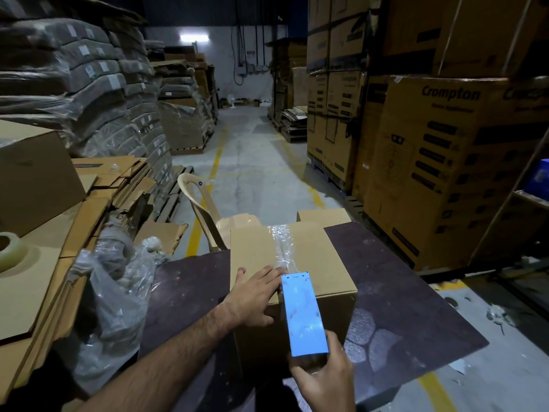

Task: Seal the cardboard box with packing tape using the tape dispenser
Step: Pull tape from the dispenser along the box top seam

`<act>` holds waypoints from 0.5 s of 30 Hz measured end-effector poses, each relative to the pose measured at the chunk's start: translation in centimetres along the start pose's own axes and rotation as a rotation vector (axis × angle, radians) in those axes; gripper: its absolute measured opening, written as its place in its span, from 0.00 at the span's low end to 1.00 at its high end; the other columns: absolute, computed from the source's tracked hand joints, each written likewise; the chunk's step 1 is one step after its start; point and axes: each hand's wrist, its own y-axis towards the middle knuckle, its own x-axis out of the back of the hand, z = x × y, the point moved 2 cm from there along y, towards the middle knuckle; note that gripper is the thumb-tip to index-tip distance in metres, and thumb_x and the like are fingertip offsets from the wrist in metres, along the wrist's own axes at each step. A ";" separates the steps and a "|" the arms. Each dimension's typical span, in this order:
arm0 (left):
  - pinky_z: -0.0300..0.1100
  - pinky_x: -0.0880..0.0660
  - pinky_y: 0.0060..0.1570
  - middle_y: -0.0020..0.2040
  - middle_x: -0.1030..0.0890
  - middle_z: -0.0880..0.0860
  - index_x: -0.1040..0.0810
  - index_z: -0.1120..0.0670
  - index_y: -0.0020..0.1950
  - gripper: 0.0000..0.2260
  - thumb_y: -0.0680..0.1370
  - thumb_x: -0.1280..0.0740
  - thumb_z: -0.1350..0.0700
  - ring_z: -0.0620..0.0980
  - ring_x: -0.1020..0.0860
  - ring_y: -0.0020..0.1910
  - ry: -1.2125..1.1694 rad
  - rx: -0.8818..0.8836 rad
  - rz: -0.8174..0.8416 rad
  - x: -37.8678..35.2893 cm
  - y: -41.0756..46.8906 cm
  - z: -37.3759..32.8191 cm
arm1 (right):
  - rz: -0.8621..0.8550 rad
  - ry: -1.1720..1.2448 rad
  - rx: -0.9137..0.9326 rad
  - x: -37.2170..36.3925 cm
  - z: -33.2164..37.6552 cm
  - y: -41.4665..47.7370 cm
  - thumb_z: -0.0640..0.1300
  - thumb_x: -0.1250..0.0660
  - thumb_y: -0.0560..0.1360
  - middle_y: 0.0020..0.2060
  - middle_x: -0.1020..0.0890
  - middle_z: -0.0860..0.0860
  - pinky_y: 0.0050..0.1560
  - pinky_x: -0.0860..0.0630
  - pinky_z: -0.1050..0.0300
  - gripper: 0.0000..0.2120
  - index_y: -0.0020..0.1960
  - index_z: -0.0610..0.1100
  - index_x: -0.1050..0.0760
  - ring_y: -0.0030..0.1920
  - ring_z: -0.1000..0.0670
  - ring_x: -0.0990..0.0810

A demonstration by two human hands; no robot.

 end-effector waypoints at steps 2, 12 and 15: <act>0.70 0.52 0.70 0.80 0.55 0.45 0.56 0.47 0.79 0.44 0.73 0.29 0.48 0.48 0.55 0.78 -0.008 0.004 0.008 0.1 -0.1 -0.1 | -0.008 0.004 0.000 0.2 0.2 -0.3 0.58 0.27 0.55 0.43 0.19 0.54 0.45 0.19 0.51 0.26 0.51 0.57 0.31 0.47 0.50 0.20; 0.75 0.53 0.65 0.79 0.54 0.44 0.54 0.46 0.78 0.43 0.72 0.29 0.49 0.47 0.55 0.78 -0.045 0.064 0.028 0.5 -0.2 -0.3 | 0.016 -0.092 -0.008 0.5 1.3 -0.2 0.46 0.25 0.60 0.49 0.18 0.49 0.48 0.25 0.54 0.30 0.61 0.47 0.29 0.52 0.44 0.21; 0.75 0.51 0.65 0.79 0.56 0.45 0.55 0.49 0.79 0.44 0.72 0.29 0.48 0.49 0.56 0.78 -0.013 0.118 0.023 0.2 -0.3 -0.8 | -0.008 -0.096 0.011 1.9 1.2 1.2 0.40 0.24 0.61 0.43 0.21 0.49 0.41 0.30 0.57 0.26 0.57 0.45 0.27 0.47 0.42 0.21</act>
